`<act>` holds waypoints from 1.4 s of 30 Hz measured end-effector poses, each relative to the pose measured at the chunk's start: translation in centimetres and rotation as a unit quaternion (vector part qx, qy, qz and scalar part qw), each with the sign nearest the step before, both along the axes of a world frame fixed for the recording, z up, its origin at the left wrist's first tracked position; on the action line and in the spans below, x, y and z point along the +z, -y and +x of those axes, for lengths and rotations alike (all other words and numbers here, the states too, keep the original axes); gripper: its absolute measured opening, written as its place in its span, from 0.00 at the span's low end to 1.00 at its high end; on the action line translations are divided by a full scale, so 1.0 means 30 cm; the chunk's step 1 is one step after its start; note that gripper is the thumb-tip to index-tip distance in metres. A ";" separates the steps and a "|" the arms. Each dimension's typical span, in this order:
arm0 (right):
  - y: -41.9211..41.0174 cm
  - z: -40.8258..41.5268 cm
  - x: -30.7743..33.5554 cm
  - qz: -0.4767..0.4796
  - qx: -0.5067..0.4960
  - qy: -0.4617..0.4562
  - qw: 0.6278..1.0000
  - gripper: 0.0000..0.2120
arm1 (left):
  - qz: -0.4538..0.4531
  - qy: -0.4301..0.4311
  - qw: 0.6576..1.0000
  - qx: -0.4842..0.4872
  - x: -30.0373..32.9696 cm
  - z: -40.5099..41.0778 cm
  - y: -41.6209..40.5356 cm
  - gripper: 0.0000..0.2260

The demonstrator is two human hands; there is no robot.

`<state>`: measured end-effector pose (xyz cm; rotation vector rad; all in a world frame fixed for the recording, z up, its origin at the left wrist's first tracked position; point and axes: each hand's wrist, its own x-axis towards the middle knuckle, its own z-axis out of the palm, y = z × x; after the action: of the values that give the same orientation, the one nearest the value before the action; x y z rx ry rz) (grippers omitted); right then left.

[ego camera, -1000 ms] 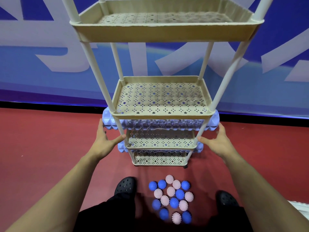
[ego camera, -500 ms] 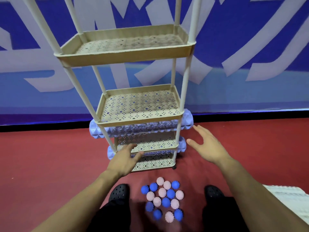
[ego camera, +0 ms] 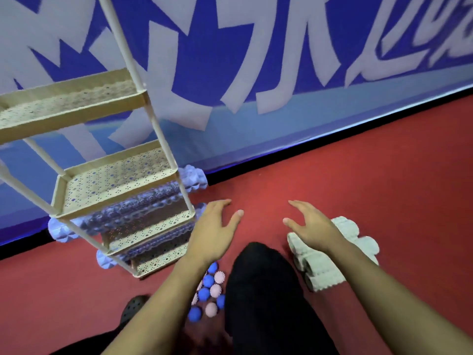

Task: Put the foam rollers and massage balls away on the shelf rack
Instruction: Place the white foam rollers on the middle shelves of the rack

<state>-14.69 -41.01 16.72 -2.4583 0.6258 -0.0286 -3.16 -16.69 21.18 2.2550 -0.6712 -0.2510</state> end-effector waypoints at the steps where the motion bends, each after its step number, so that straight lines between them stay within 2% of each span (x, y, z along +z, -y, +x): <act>1: 0.040 -0.066 -0.024 0.004 -0.017 -0.014 1.000 0.30 | 0.002 0.013 1.000 -0.016 0.012 -0.033 0.054 0.22; 6: 0.197 -0.303 -0.159 0.022 -0.067 -0.066 0.995 0.31 | 0.031 0.017 0.995 -0.097 -0.003 -0.185 0.316 0.22; 13: 0.318 -0.384 -0.362 0.027 -0.065 -0.138 0.988 0.35 | 0.103 -0.054 0.980 -0.158 -0.133 -0.266 0.535 0.26; 16: 0.339 -0.369 -0.479 0.071 -0.087 -0.165 0.980 0.37 | 0.114 -0.102 0.976 -0.157 -0.199 -0.265 0.591 0.29; 18: 0.350 -0.344 -0.565 0.145 -0.146 -0.167 0.964 0.38 | 0.136 -0.135 0.968 -0.160 -0.243 -0.251 0.612 0.29; 21: 0.358 -0.289 -0.687 0.256 -0.270 -0.166 0.913 0.45 | 0.157 -0.156 0.964 -0.146 -0.282 -0.202 0.638 0.30; 24: 0.355 -0.229 -0.799 0.328 -0.346 -0.151 0.866 0.48 | 0.151 -0.157 0.969 -0.115 -0.291 -0.158 0.660 0.31; 27: 0.358 -0.179 -0.899 0.408 -0.425 -0.134 0.797 0.53 | 0.143 -0.147 0.974 -0.101 -0.293 -0.137 0.672 0.31; 30: 0.411 -0.161 -1.093 0.461 -0.498 -0.080 0.730 0.61 | 0.133 -0.146 0.976 -0.097 -0.301 -0.122 0.680 0.31; 31: 0.428 -0.155 -1.154 0.480 -0.519 -0.063 0.704 0.61 | 0.130 -0.149 0.976 -0.095 -0.301 -0.118 0.683 0.30; 32: 0.432 -0.138 -1.140 0.499 -0.536 -0.062 0.678 0.56 | 0.127 -0.152 0.976 -0.093 -0.305 -0.113 0.686 0.31; 34: 0.429 -0.104 -1.085 0.532 -0.557 -0.048 0.636 0.40 | 0.121 -0.158 0.976 -0.088 -0.308 -0.106 0.690 0.31; 36: 0.414 -0.069 -1.051 0.561 -0.565 -0.072 0.601 0.30 | 0.115 -0.161 0.977 -0.083 -0.311 -0.102 0.695 0.31; 37: 0.402 -0.050 -1.038 0.570 -0.565 -0.084 0.591 0.29 | 0.112 -0.160 0.977 -0.081 -0.310 -0.100 0.697 0.31; 39: 0.388 -0.029 -1.054 0.585 -0.569 -0.070 0.574 0.33 | 0.115 -0.158 0.978 -0.078 -0.311 -0.099 0.699 0.32; 40: 0.381 -0.026 -1.055 0.561 -0.569 -0.075 0.597 0.37 | 0.120 -0.157 0.977 -0.078 -0.312 -0.099 0.698 0.32; 42: 0.388 -0.035 -1.114 0.566 -0.597 -0.055 0.566 0.42 | 0.129 -0.157 0.976 -0.076 -0.314 -0.098 0.697 0.32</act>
<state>-15.73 -52.64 -16.71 -0.4850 1.5930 -0.0001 -6.10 -37.59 11.77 2.3352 -0.6719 -0.7933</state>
